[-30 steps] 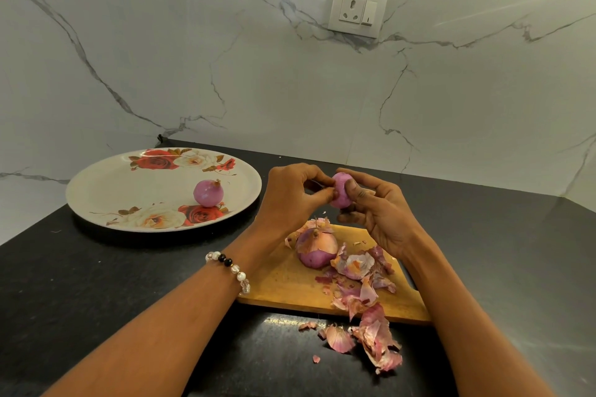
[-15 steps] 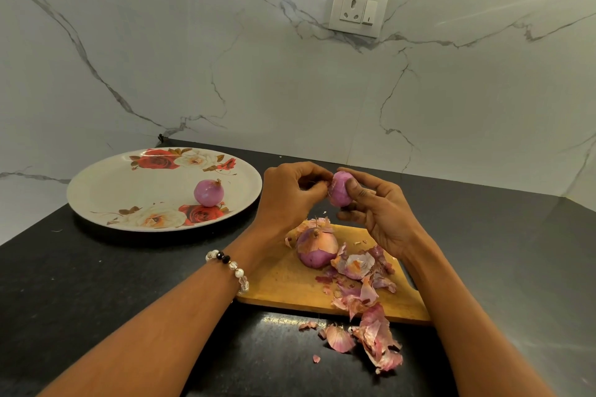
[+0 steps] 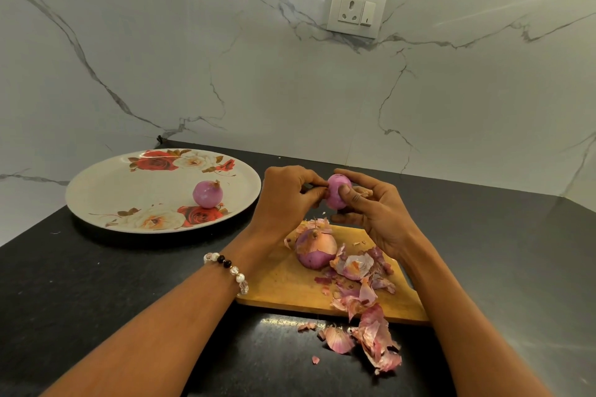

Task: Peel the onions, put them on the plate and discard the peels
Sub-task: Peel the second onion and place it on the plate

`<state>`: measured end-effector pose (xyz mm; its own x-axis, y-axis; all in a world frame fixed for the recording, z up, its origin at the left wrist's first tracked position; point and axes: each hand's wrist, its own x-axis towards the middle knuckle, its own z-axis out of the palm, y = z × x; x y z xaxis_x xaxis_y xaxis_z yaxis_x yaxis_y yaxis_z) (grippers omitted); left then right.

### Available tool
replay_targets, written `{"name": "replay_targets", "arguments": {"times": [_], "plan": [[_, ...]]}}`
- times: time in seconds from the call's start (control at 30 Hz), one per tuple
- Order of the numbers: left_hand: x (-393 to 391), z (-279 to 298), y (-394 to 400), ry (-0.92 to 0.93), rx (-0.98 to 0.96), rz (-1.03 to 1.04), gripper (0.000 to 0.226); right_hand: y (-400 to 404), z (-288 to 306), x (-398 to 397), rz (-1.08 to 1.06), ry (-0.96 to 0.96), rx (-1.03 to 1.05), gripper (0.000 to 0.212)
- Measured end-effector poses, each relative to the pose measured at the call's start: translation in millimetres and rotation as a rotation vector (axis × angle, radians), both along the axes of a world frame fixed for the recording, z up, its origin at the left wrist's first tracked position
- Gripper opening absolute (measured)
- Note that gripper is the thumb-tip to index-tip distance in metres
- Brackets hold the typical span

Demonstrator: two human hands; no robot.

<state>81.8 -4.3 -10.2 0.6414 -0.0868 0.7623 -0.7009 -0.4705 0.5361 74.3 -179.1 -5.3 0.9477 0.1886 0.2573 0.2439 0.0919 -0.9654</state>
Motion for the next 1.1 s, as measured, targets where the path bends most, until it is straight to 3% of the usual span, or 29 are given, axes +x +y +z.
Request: {"name": "replay_targets", "arguments": {"times": [0.23, 0.6, 1.1], "plan": [[2.9, 1.6, 2.0, -0.097, 0.096, 0.036, 0.012, -0.8, -0.7, 0.7, 0.004, 0.007, 0.003, 0.044], [3.8, 1.0, -0.9, -0.077, 0.070, 0.035, 0.019, -2.2, -2.0, 2.5, 0.017, -0.003, 0.006, 0.045], [5.4, -0.8, 0.5, -0.071, 0.247, 0.109, 0.011, 0.7, -5.6, 3.2, -0.018, -0.066, -0.103, 0.047]]}}
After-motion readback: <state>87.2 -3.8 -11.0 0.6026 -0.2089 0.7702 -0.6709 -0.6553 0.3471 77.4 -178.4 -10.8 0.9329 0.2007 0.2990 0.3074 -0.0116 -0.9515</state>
